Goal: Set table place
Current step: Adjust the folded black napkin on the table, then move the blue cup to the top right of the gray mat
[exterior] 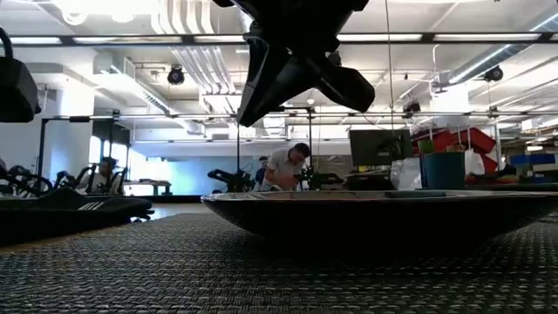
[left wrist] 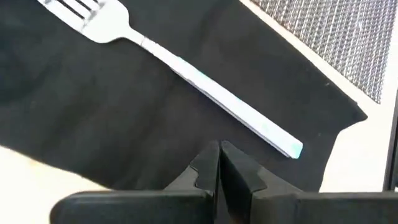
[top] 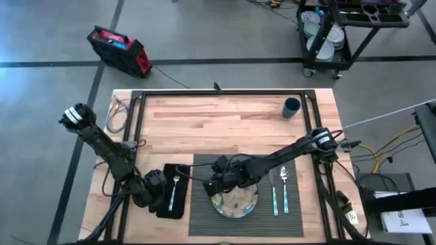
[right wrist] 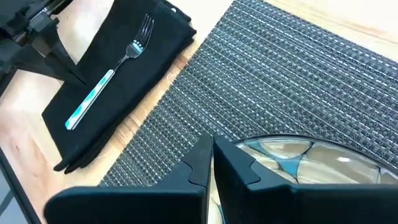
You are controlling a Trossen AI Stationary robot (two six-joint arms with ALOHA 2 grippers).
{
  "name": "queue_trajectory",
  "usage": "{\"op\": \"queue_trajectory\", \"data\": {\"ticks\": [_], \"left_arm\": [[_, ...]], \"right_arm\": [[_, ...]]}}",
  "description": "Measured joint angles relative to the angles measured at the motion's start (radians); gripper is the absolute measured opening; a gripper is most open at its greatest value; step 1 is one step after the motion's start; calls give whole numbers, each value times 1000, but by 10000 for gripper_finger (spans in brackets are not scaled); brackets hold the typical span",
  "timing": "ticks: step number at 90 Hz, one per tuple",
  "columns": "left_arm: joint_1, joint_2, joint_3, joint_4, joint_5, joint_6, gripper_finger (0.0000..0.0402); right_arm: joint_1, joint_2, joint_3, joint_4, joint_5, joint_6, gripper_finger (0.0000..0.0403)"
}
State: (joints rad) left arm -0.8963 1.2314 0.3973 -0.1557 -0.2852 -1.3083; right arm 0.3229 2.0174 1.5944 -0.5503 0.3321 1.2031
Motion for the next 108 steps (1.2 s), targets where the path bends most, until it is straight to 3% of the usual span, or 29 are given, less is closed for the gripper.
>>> {"op": "queue_trajectory", "data": {"ticks": [47, 76, 93, 108], "left_arm": [[-2, 97, 4, 122, -3, -3, 0], [0, -13, 0, 41, -9, 12, 0], [0, -95, 0, 47, -73, 37, 0], [35, -135, 0, 48, -122, 112, 0]], "right_arm": [[-1, 0, 0, 0, 0, -12, 0], [-6, -22, 0, -2, 0, -36, 0], [-19, -65, 0, -7, 4, -72, 0], [-69, -131, 0, -174, 0, -82, 0]]}}
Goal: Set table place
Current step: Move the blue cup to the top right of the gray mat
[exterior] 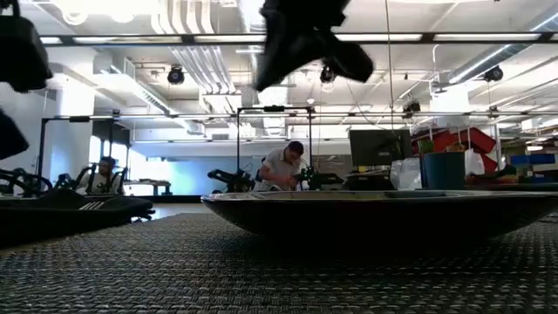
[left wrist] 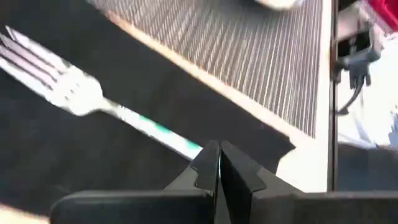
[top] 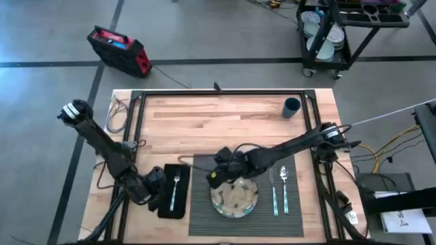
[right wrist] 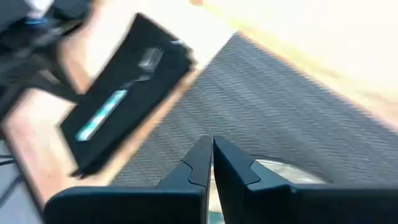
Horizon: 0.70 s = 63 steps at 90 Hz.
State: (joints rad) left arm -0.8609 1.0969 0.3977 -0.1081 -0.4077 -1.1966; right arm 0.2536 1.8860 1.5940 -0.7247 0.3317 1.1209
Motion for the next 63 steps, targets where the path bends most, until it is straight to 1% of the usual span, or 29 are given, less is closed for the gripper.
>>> {"op": "queue_trajectory", "data": {"ticks": [12, 23, 31, 39, 45, 52, 63], "left_arm": [[49, -28, 0, -2, -3, 55, 0], [112, -46, 0, -1, -3, 96, 0], [173, -54, 0, -1, -3, 113, 0], [245, -58, 0, 8, -3, 129, 1], [305, -59, 0, 7, 20, 143, 8], [381, -58, 0, 22, 95, 175, 24], [482, -57, 0, 109, 230, 260, 67]], "right_arm": [[-91, -74, 0, -272, -34, 10, 0], [-199, -145, 0, -492, -34, -34, 0], [-297, -180, 0, -583, -10, -103, 0], [-398, -209, 0, -612, 38, -217, 4], [-478, -222, 0, -612, 71, -312, 16], [-574, -221, -2, -609, 71, -430, 40], [-696, -220, -20, -601, 68, -576, 99]]}}
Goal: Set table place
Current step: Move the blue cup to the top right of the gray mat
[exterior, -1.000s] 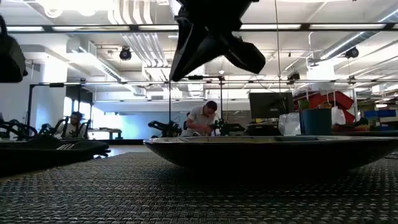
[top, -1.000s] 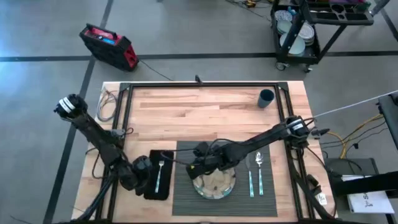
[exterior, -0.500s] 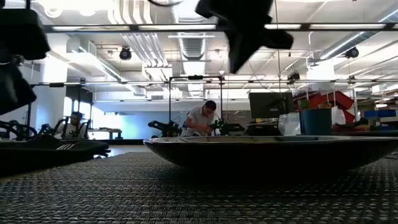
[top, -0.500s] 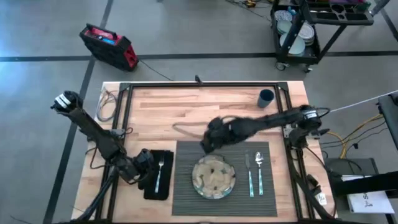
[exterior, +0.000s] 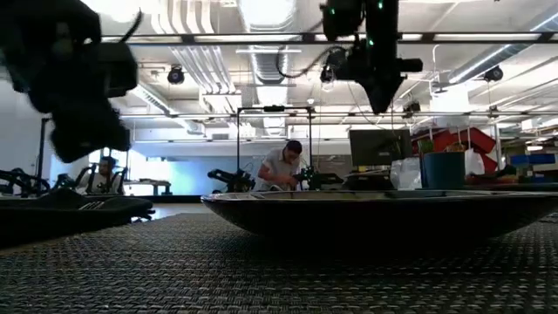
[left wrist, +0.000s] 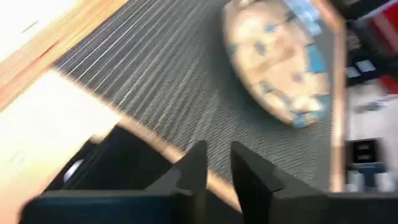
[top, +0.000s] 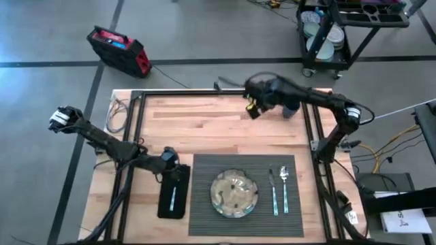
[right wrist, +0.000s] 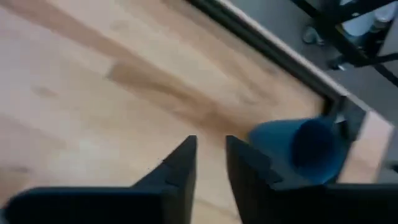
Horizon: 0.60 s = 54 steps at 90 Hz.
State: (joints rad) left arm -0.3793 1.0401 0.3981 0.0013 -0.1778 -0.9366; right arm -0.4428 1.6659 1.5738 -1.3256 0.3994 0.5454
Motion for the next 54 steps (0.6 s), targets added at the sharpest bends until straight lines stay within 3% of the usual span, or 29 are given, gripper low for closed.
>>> {"op": "queue_trajectory", "data": {"ticks": [13, 24, 54], "left_arm": [[63, -1, 0, 136, 50, 81, 121], [76, -2, 0, 213, 53, 87, 147], [98, 0, 0, 214, 30, 87, 137]], "right_arm": [[-86, -21, -68, 1, 19, -38, 172], [-136, -60, -161, 39, 56, -35, 211], [-236, -135, -406, 219, -32, -22, 228]]}}
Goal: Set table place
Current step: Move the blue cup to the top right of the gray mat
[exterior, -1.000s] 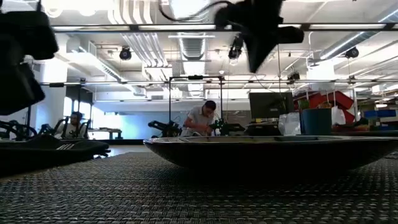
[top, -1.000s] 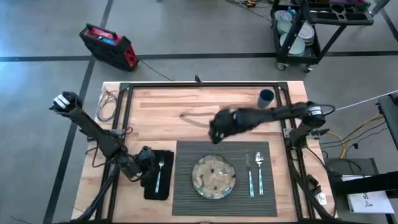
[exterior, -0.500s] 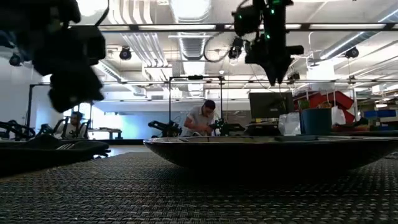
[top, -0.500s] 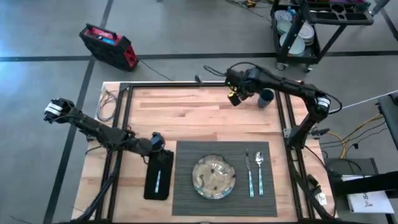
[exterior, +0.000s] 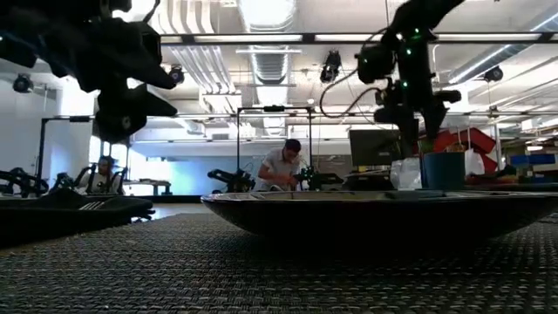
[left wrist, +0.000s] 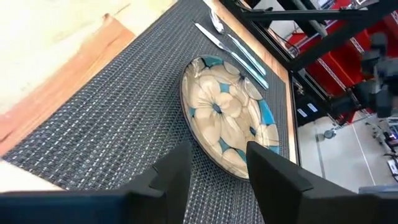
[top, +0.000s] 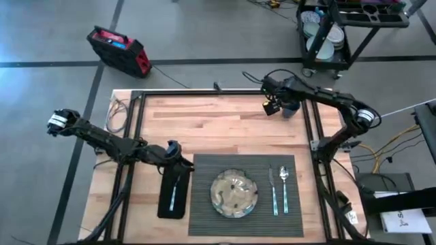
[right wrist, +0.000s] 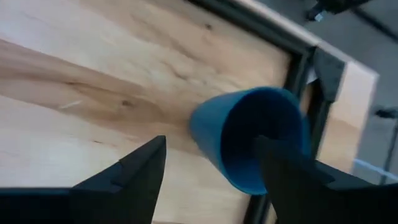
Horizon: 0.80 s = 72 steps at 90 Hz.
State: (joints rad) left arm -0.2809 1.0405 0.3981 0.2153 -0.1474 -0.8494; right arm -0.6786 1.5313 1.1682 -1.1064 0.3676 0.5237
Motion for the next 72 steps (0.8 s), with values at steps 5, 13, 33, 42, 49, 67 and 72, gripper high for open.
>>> {"op": "queue_trajectory", "data": {"ticks": [5, 13, 33, 42, 49, 67, 72], "left_arm": [[3, 0, 0, 0, 0, 0, 131], [4, 0, 0, 0, 0, 0, 123], [3, 0, 0, -1, 0, -1, 109], [3, 0, 0, -2, 0, 0, 104], [3, 0, 0, -3, 0, 0, 102], [3, 0, 0, -6, 3, 0, 101], [3, 0, 0, -6, 9, 0, 102]], "right_arm": [[-14, -1, -38, 22, -9, 7, 224], [-36, 1, -93, 41, -9, 37, 216], [-56, -4, -187, 81, -5, 60, 122], [-28, -21, -208, 81, -7, 60, 31], [13, -44, -220, 75, -11, 76, 12], [196, -152, -224, 2, -117, 204, 1], [271, -184, -224, -17, -163, 274, 1]]}}
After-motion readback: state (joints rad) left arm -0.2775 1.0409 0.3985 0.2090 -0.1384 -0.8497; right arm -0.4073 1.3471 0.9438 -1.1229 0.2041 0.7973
